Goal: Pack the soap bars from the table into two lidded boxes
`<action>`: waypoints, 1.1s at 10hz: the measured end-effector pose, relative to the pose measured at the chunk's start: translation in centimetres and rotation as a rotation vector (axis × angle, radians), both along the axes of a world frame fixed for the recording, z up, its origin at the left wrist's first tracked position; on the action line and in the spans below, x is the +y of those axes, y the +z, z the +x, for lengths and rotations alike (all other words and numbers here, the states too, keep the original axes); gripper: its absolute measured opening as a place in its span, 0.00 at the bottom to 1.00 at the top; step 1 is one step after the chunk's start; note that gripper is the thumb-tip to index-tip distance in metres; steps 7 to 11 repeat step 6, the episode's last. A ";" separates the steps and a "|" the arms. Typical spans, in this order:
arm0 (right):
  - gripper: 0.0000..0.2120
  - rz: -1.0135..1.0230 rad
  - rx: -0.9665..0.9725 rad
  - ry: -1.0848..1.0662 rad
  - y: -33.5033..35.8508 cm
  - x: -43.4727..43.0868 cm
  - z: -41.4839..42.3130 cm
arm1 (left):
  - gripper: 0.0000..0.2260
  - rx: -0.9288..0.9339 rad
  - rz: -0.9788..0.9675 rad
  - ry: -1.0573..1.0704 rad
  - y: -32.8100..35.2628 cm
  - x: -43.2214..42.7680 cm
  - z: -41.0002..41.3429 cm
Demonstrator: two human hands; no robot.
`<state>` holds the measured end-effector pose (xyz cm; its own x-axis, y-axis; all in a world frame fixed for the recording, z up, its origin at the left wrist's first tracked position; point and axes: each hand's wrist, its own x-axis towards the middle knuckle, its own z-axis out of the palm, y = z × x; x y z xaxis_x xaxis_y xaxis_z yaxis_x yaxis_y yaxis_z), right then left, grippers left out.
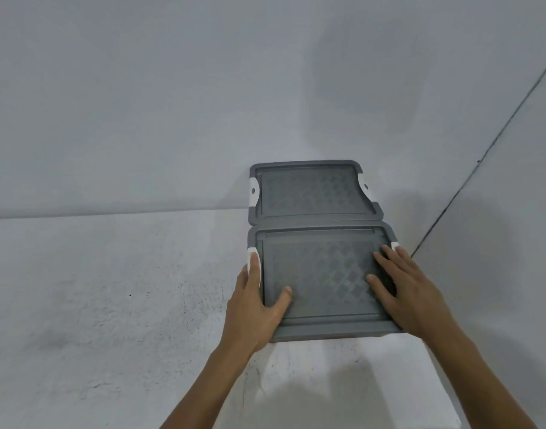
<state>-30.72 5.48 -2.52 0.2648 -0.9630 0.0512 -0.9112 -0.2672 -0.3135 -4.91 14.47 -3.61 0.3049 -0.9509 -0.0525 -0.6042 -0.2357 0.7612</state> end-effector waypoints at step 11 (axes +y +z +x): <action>0.21 -0.025 -0.119 0.018 2.7 2.1 1.3 | 0.31 0.302 0.020 -0.083 0.2 1.5 1.5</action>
